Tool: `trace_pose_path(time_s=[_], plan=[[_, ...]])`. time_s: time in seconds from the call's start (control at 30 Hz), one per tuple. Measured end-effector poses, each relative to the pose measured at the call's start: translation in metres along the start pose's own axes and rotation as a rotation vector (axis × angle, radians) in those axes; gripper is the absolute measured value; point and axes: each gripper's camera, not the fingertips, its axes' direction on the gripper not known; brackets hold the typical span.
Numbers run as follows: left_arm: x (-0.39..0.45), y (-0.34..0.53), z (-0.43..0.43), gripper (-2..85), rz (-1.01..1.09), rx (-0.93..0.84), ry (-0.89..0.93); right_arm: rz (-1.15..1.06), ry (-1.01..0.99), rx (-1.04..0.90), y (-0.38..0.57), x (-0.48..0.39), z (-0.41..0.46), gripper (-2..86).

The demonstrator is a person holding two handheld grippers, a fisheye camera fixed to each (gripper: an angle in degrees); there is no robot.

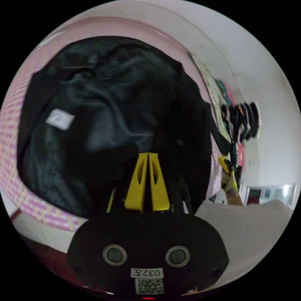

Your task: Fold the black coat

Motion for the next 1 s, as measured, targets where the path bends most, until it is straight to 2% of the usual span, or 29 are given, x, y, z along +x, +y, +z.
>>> trace_pose_path(time_s=[0.17, 0.27, 0.4, 0.47, 0.57, 0.67, 0.73, 0.8, 0.9, 0.97, 1.0], plan=[[-0.112, 0.079, -0.061, 4.7, -0.321, 0.254, -0.073, -0.05, -0.073, -0.103, 0.017, -0.032, 0.042, 5.4], [-0.149, 0.101, -0.084, 6.4, -0.347, 0.324, -0.165, -0.11, -0.056, -0.111, 0.024, -0.063, 0.055, 5.3], [-0.145, 0.084, -0.074, 6.0, -0.137, 0.296, -0.291, -0.151, -0.026, -0.103, 0.036, -0.107, 0.079, 5.2], [-0.124, 0.059, -0.056, 6.4, 0.062, 0.283, -0.409, -0.158, -0.042, -0.093, 0.048, -0.139, 0.104, 5.2], [-0.103, 0.021, -0.019, 8.3, 0.261, 0.226, -0.486, -0.209, -0.031, -0.133, 0.063, -0.185, 0.146, 5.2], [-0.098, -0.008, 0.026, 7.9, 0.372, 0.127, -0.586, -0.249, -0.035, -0.16, 0.077, -0.222, 0.176, 5.1], [-0.104, -0.019, 0.048, 6.8, 0.369, 0.077, -0.68, -0.272, -0.024, -0.166, 0.084, -0.239, 0.185, 5.1], [-0.116, -0.021, 0.051, 4.2, 0.364, 0.087, -0.65, -0.29, -0.009, -0.168, 0.09, -0.249, 0.189, 5.0], [-0.164, -0.015, 0.031, 0.1, 0.228, 0.159, -0.472, -0.281, 0.015, -0.164, 0.094, -0.249, 0.186, 5.0], [-0.231, 0.001, 0.008, -0.7, 0.038, 0.226, -0.203, -0.256, 0.021, -0.161, 0.092, -0.24, 0.18, 4.9], [-0.251, 0.007, 0.003, -0.8, -0.021, 0.251, -0.127, -0.251, 0.023, -0.16, 0.091, -0.237, 0.178, 4.9]])
